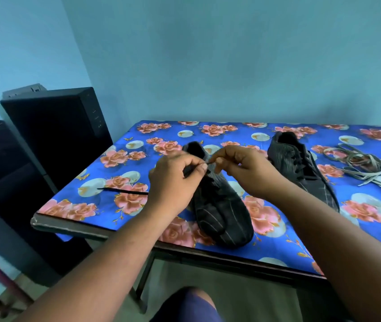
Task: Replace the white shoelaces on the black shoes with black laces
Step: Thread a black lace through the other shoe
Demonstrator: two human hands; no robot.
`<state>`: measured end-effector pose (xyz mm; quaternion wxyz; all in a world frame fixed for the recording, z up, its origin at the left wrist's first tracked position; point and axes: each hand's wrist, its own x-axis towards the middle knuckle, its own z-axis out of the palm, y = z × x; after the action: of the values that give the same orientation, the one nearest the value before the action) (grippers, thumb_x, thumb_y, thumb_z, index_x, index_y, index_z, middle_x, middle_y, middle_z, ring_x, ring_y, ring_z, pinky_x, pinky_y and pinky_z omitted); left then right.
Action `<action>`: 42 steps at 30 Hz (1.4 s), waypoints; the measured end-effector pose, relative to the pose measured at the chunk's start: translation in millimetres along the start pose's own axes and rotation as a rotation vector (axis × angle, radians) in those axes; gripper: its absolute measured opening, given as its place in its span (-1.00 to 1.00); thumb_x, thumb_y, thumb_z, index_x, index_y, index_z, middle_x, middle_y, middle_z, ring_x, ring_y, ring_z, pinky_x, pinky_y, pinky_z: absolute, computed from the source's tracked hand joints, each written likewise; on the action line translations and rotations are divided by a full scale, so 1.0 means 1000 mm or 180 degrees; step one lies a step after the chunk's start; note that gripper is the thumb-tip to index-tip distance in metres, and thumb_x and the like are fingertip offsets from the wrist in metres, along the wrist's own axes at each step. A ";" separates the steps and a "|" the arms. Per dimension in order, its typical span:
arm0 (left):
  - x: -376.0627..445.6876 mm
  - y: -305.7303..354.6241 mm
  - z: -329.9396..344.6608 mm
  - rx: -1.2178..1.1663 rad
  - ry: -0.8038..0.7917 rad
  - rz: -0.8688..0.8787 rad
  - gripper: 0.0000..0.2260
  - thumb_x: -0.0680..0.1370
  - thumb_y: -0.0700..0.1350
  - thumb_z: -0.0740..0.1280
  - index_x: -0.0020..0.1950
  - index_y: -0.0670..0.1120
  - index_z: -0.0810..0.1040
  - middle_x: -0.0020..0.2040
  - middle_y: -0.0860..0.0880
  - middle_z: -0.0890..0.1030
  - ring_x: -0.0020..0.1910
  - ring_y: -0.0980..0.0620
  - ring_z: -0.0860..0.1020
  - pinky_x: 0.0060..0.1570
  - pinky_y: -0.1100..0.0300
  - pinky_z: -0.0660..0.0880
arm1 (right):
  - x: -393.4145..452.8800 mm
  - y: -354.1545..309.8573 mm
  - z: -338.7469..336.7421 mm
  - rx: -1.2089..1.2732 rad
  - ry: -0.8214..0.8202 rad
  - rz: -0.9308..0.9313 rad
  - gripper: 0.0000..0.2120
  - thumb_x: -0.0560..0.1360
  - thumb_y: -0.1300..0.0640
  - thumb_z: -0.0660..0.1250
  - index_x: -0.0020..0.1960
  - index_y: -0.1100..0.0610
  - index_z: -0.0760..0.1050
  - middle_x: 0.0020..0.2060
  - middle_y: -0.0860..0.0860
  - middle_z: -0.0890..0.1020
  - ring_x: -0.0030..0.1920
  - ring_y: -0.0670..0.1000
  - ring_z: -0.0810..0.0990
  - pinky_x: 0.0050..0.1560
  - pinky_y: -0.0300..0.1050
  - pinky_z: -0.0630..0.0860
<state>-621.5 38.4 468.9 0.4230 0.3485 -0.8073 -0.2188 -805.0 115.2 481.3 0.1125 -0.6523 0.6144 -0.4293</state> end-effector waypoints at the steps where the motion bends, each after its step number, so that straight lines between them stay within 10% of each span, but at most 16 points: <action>1: 0.006 -0.002 0.003 0.0356 0.0160 0.0052 -0.90 0.52 0.10 0.42 -0.07 0.12 0.70 0.02 0.16 0.58 0.09 0.07 0.51 0.03 0.02 0.45 | 0.007 0.005 0.004 -0.0243 0.0041 -0.0044 -0.82 0.65 0.13 0.30 0.19 0.04 0.64 -0.17 -0.15 0.65 -0.21 -0.25 0.51 -0.12 -0.30 0.41; 8: 0.023 0.001 0.012 0.1316 0.0167 -0.0138 -0.88 0.57 0.09 0.36 -0.04 0.14 0.68 0.08 0.14 0.57 0.24 -0.03 0.41 0.00 0.06 0.12 | 0.024 0.034 0.027 -0.0799 0.0046 -0.0257 -0.68 0.65 0.15 0.23 0.33 -0.12 0.54 -0.05 -0.25 0.40 0.00 -0.13 0.49 0.03 -0.05 0.46; 17: 0.027 0.003 0.012 0.1660 -0.0228 0.0012 -0.89 0.56 0.10 0.35 -0.03 0.17 0.67 0.14 0.14 0.43 0.30 -0.04 0.33 0.05 0.03 0.14 | 0.019 0.058 0.029 0.0073 0.0335 -0.0215 -0.77 0.65 0.19 0.26 0.24 -0.02 0.55 -0.16 0.01 0.50 -0.09 -0.05 0.48 -0.05 -0.27 0.38; 31: 0.027 -0.016 0.026 0.0520 -0.0456 -0.0232 -0.85 0.59 0.11 0.37 0.08 0.16 0.70 0.17 0.24 0.56 0.30 0.14 0.41 0.17 0.02 0.24 | 0.010 0.049 0.027 0.1039 0.0678 0.0342 -0.87 0.48 0.12 0.53 -0.15 -0.10 0.65 -0.21 -0.12 0.72 -0.17 -0.03 0.65 -0.08 -0.09 0.54; 42: 0.012 -0.042 0.032 -0.0210 -0.0356 -0.0117 -0.59 0.46 0.33 0.18 0.17 0.23 0.64 0.27 0.24 0.57 0.36 0.16 0.43 0.36 -0.19 0.36 | 0.009 0.044 0.028 0.0904 0.0631 0.0458 -0.91 0.50 0.11 0.51 -0.01 0.08 0.71 -0.38 -0.32 0.59 -0.40 -0.23 0.45 -0.28 -0.39 0.36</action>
<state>-637.2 3.4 430.4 0.3844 0.3364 -0.8154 -0.2722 -817.5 86.6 438.9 0.1728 -0.5388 0.6008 -0.5647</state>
